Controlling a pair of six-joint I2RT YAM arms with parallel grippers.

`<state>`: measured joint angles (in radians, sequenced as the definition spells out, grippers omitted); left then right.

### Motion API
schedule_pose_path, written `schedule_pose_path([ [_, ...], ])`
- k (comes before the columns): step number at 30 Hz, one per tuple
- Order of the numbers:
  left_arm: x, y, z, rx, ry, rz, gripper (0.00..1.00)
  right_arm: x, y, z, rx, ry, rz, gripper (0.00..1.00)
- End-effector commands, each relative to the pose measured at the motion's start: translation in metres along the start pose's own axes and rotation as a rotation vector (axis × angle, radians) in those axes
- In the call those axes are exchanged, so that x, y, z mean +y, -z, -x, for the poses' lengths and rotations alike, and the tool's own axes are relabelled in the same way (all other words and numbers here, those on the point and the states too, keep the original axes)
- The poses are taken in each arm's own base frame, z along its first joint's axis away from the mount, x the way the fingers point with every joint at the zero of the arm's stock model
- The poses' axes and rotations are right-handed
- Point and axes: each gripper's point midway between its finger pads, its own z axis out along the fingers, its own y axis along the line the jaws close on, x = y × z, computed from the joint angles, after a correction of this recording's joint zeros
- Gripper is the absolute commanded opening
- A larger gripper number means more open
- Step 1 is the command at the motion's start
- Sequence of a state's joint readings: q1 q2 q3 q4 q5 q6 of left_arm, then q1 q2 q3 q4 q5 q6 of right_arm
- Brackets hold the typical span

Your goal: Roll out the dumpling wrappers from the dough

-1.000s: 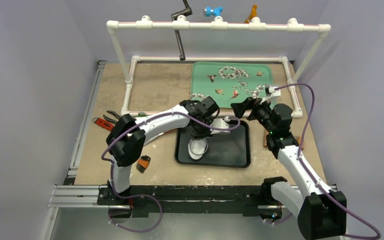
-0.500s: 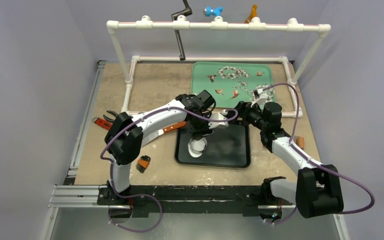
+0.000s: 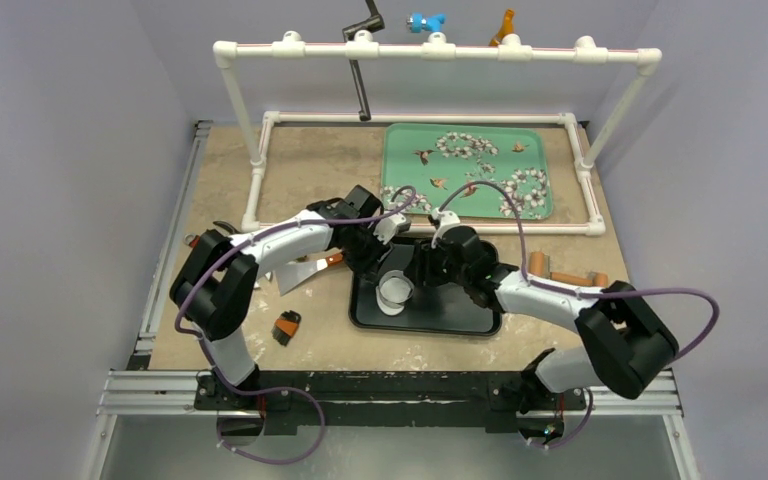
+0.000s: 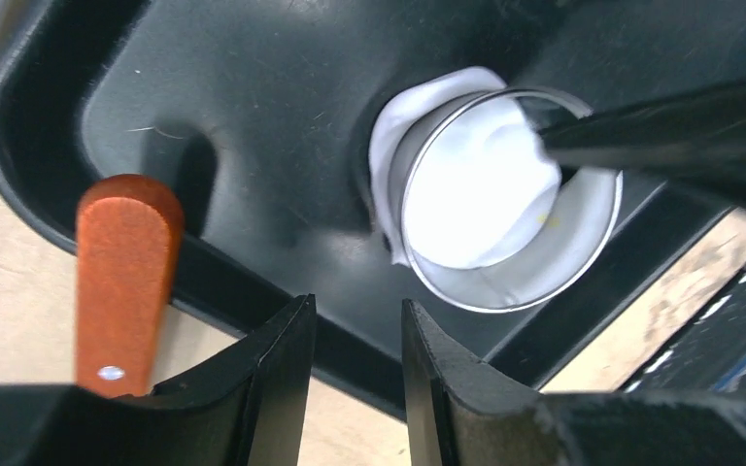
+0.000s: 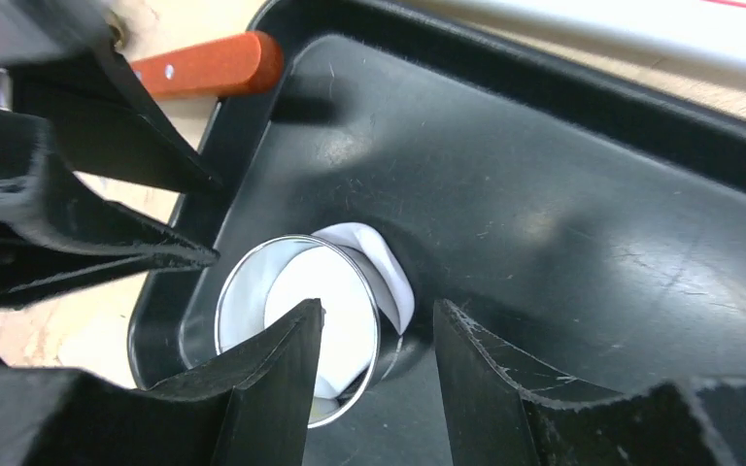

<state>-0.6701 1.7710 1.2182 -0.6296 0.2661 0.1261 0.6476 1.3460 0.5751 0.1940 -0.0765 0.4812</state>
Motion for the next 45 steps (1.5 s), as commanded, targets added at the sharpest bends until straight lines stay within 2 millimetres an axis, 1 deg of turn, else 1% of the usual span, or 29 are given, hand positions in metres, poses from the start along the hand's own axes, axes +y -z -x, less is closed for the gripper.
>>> schedule_pose_path([
  [1,-0.022,0.004,0.031,-0.150,0.202,-0.061,0.37,0.011,-0.016,0.012,-0.034,0.000,-0.035,0.46],
  [3,-0.024,0.002,0.029,-0.150,0.218,-0.068,0.37,0.012,-0.022,0.005,-0.005,0.009,-0.042,0.45],
  [6,-0.024,0.000,0.028,-0.146,0.228,-0.072,0.37,0.009,-0.026,-0.005,0.018,0.018,-0.050,0.36],
  [8,-0.025,-0.001,0.029,-0.147,0.229,-0.081,0.37,0.010,-0.026,-0.006,0.015,0.022,-0.050,0.30],
  [11,-0.025,-0.006,0.029,-0.135,0.244,-0.085,0.36,0.013,-0.024,-0.006,0.003,0.029,-0.053,0.26],
  [13,-0.024,-0.003,0.032,-0.143,0.239,-0.079,0.36,0.014,-0.022,-0.005,-0.002,0.038,-0.064,0.25],
  [18,-0.018,0.012,0.043,-0.177,0.206,-0.041,0.36,0.015,-0.016,-0.003,-0.017,0.055,-0.080,0.25],
  [20,-0.016,0.013,0.043,-0.179,0.199,-0.030,0.36,0.013,-0.014,-0.001,-0.022,0.067,-0.095,0.26],
  [24,-0.025,0.000,0.031,-0.145,0.225,-0.077,0.37,0.008,-0.011,-0.001,-0.015,0.085,-0.124,0.28],
  [28,-0.029,-0.007,0.029,-0.127,0.224,-0.089,0.36,0.002,-0.011,-0.010,0.015,0.088,-0.142,0.27],
  [31,-0.030,-0.010,0.028,-0.123,0.225,-0.093,0.34,-0.001,-0.009,-0.015,0.024,0.086,-0.149,0.24],
  [35,-0.037,-0.015,0.022,-0.098,0.227,-0.112,0.33,-0.001,-0.006,-0.017,0.023,0.083,-0.142,0.19],
  [40,-0.037,-0.026,0.011,-0.056,0.241,-0.112,0.25,-0.002,-0.010,-0.024,0.039,0.072,-0.137,0.13],
  [43,-0.034,-0.027,0.012,-0.059,0.240,-0.099,0.12,-0.003,-0.011,-0.029,0.035,0.070,-0.126,0.08],
  [45,-0.031,-0.027,0.014,-0.072,0.234,-0.083,0.00,-0.006,-0.011,-0.030,0.018,0.067,-0.128,0.00],
])
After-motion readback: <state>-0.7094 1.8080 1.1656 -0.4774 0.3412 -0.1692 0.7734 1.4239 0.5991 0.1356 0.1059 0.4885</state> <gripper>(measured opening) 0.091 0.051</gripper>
